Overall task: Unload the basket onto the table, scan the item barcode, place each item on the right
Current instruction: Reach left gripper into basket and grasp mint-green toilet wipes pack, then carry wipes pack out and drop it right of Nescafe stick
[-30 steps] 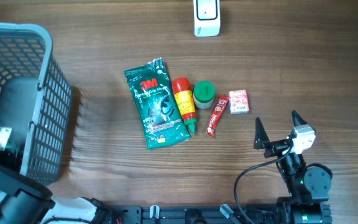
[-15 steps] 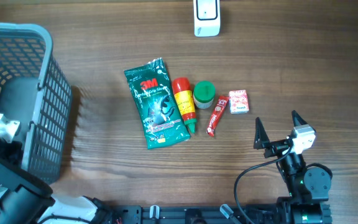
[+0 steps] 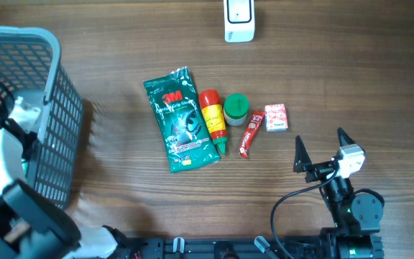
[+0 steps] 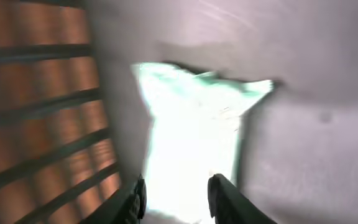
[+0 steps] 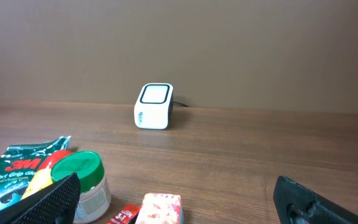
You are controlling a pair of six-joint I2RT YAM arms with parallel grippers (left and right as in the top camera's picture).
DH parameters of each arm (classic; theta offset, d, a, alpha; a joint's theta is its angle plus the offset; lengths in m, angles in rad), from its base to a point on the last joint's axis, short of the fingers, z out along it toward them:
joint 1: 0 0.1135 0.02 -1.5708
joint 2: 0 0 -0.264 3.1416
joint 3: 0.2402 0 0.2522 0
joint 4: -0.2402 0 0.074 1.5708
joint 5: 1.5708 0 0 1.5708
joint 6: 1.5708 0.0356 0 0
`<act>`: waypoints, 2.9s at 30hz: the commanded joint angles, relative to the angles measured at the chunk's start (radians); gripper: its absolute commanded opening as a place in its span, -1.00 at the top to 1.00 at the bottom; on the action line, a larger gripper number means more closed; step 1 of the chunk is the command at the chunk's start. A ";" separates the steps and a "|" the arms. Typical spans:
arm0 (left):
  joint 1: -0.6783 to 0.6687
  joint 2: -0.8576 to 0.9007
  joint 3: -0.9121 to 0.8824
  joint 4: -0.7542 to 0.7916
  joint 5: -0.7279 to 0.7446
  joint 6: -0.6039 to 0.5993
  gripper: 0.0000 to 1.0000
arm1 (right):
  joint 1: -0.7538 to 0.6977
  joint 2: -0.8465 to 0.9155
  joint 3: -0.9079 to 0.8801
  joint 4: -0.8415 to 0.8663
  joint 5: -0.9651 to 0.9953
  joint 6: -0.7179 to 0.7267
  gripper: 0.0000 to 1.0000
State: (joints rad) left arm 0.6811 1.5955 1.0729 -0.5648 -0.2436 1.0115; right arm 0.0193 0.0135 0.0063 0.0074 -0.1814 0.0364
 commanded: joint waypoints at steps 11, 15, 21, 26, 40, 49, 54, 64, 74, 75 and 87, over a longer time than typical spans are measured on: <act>0.030 -0.227 0.014 0.012 0.158 -0.269 -1.00 | 0.004 -0.009 -0.001 0.005 0.009 -0.009 -0.99; 0.080 -0.154 -0.007 -0.060 0.386 -0.268 -1.00 | 0.004 -0.009 -0.001 0.005 0.009 -0.008 -1.00; 0.160 -0.020 -0.011 -0.048 0.385 -0.259 -1.00 | 0.004 -0.009 -0.001 0.005 0.009 -0.009 -1.00; 0.199 0.111 -0.011 0.040 0.397 -0.256 -1.00 | 0.004 -0.009 -0.001 0.005 0.009 -0.009 -0.99; 0.199 0.258 -0.008 0.140 0.471 -0.262 -0.03 | 0.004 -0.009 -0.001 0.005 0.009 -0.008 -1.00; 0.199 0.025 0.041 0.146 0.472 -0.450 0.17 | 0.004 -0.009 -0.001 0.005 0.009 -0.008 -0.99; 0.198 -0.232 0.048 0.215 0.521 -0.632 0.17 | 0.004 -0.009 -0.001 0.005 0.009 -0.009 -1.00; 0.074 -0.593 0.048 0.426 1.076 -1.112 0.07 | 0.004 -0.009 -0.001 0.005 0.009 -0.008 -0.99; -0.724 -0.497 0.047 0.285 1.025 -1.134 0.07 | 0.004 -0.009 -0.001 0.005 0.009 -0.008 -0.99; -0.803 -0.462 0.047 0.269 0.996 -1.112 0.07 | 0.004 -0.009 -0.001 0.005 0.009 -0.009 -0.99; -1.381 0.060 0.047 0.338 0.747 -1.047 0.10 | 0.004 -0.009 -0.001 0.005 0.009 -0.008 -0.99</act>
State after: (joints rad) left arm -0.6140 1.5398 1.1103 -0.2821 0.5419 -0.0616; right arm 0.0193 0.0135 0.0063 0.0071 -0.1814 0.0364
